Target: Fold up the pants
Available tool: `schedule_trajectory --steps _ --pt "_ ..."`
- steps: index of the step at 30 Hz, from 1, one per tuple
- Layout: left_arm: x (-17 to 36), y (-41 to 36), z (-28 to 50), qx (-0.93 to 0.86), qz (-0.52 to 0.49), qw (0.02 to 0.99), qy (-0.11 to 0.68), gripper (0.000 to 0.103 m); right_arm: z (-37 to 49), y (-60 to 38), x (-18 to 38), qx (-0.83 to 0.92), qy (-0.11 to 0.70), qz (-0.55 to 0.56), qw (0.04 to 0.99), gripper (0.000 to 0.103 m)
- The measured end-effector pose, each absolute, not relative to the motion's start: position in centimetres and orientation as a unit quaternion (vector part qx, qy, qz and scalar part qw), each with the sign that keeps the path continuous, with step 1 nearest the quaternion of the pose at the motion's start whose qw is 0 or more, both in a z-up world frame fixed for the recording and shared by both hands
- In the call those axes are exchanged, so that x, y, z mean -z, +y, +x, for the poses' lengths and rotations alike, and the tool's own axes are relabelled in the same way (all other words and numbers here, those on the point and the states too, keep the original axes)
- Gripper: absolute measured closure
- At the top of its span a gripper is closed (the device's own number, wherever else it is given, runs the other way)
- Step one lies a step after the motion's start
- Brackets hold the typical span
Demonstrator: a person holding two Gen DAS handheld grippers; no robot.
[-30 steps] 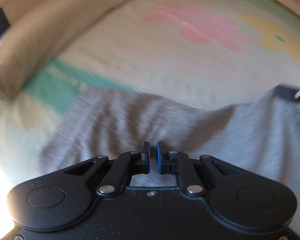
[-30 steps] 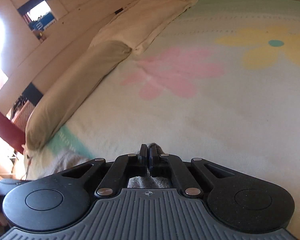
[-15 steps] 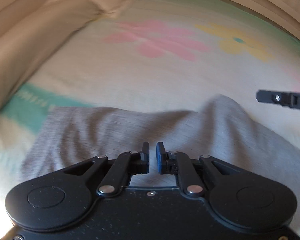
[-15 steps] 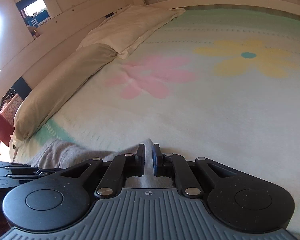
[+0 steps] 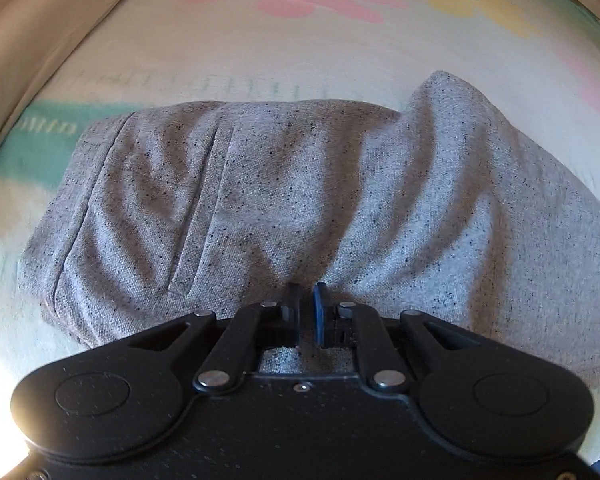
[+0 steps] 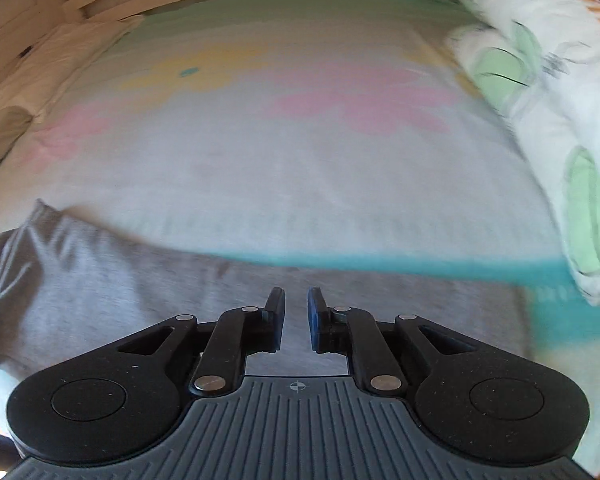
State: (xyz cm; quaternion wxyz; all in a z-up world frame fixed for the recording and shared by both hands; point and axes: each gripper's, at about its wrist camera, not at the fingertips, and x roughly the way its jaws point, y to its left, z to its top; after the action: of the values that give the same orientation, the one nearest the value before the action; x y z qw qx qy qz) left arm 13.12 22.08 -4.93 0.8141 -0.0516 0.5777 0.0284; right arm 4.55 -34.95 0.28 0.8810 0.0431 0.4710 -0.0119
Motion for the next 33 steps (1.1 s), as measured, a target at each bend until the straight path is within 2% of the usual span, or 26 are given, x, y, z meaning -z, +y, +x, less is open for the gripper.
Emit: schedule_trajectory --steps 2,5,9,13,20,23,27,33 --pt "4.9 21.7 13.2 -0.034 -0.040 0.816 0.576 0.085 2.9 -39.0 -0.1 0.063 0.475 0.064 0.876 0.089" --pt "4.9 20.4 13.0 -0.044 -0.028 0.818 0.573 0.085 0.7 -44.6 0.8 0.131 0.468 0.099 0.868 0.081" --pt "5.7 19.5 13.3 -0.054 -0.017 0.821 0.569 0.085 -0.8 -50.1 3.5 0.175 0.467 0.190 0.846 0.080" --pt "5.3 19.3 12.7 -0.060 -0.026 0.820 0.568 0.085 -1.1 -52.3 5.8 0.186 0.476 0.212 0.833 0.080" --pt "5.2 20.2 13.2 -0.062 -0.039 0.817 0.573 0.085 -1.7 -52.7 4.4 0.170 0.439 0.181 0.863 0.080" --pt "5.1 20.1 13.4 -0.061 -0.038 0.816 0.573 0.085 -1.1 -52.0 4.6 0.128 0.451 0.187 0.863 0.080" --pt "5.1 19.8 13.3 -0.060 -0.036 0.817 0.572 0.085 0.2 -50.9 6.0 0.132 0.491 0.143 0.849 0.080" --pt "4.8 19.8 13.1 -0.055 -0.037 0.818 0.571 0.085 0.5 -51.1 7.0 0.132 0.512 0.165 0.832 0.080"
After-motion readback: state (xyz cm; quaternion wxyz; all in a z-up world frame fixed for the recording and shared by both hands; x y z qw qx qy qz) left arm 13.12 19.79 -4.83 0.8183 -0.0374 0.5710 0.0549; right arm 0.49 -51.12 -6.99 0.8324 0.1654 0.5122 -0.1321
